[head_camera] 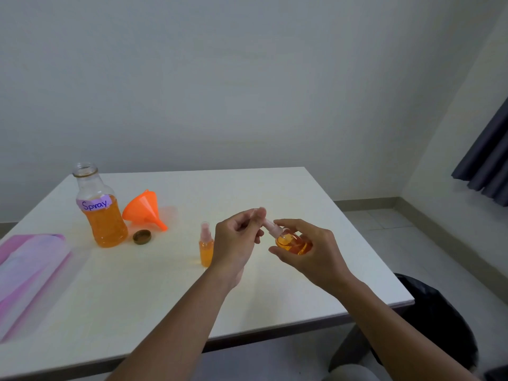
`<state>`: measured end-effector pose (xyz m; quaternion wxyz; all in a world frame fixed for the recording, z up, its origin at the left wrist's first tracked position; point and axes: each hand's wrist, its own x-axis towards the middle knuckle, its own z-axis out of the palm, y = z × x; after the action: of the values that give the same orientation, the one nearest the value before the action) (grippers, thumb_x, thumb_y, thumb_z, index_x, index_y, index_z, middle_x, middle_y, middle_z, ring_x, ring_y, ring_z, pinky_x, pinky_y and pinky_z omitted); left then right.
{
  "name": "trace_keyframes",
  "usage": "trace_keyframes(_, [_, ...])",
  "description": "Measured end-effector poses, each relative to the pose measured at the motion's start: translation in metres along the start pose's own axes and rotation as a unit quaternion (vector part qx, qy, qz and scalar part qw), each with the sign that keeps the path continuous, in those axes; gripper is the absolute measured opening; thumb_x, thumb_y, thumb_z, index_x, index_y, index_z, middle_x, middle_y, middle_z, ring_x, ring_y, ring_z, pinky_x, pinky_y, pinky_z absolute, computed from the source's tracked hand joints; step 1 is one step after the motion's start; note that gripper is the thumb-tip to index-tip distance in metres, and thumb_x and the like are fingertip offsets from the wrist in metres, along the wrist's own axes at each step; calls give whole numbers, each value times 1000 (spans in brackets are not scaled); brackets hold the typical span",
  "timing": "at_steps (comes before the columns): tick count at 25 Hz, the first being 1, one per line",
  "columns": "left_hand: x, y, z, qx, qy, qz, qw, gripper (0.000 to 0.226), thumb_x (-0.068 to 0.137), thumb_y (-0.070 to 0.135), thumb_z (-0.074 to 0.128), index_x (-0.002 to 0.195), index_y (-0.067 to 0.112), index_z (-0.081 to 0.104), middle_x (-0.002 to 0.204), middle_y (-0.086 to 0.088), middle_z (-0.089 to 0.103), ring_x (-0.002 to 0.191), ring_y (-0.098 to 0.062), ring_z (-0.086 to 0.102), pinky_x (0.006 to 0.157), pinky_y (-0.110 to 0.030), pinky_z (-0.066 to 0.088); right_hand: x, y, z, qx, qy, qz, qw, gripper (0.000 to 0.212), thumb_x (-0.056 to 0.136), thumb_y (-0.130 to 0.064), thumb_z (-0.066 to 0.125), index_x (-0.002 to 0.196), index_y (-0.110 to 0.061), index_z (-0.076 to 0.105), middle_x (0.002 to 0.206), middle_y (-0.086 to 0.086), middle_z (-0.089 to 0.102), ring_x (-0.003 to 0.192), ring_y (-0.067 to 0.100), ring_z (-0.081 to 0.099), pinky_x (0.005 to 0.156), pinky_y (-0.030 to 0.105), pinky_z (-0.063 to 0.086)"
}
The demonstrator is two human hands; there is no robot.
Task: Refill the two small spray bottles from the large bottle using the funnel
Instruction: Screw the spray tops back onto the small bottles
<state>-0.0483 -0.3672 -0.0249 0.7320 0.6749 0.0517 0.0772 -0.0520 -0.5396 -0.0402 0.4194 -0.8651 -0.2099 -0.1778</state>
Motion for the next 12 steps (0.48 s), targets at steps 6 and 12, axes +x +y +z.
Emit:
trace_keyframes(6, [-4,0,-9,-11,5,-30,999,36,78,43,78,99,14,77,65,8,65,65,-10,55,71,-13,49,-10,-2,1,-16,29,-15,999,53,70,-56,77,118,-42,58,104,-37,55,90,0,65,75,5,51])
trace_keyframes(12, [-8,-2,-18,-95,-40,-103,989,43,70,40,79,102,11,78,83,-2,69,73,-15,52,91,-29,53,-9,-3,2,-42,26,-37,998,56,73,-56,75,123,-35,63,111,-23,62,90,12,68,79,17,57])
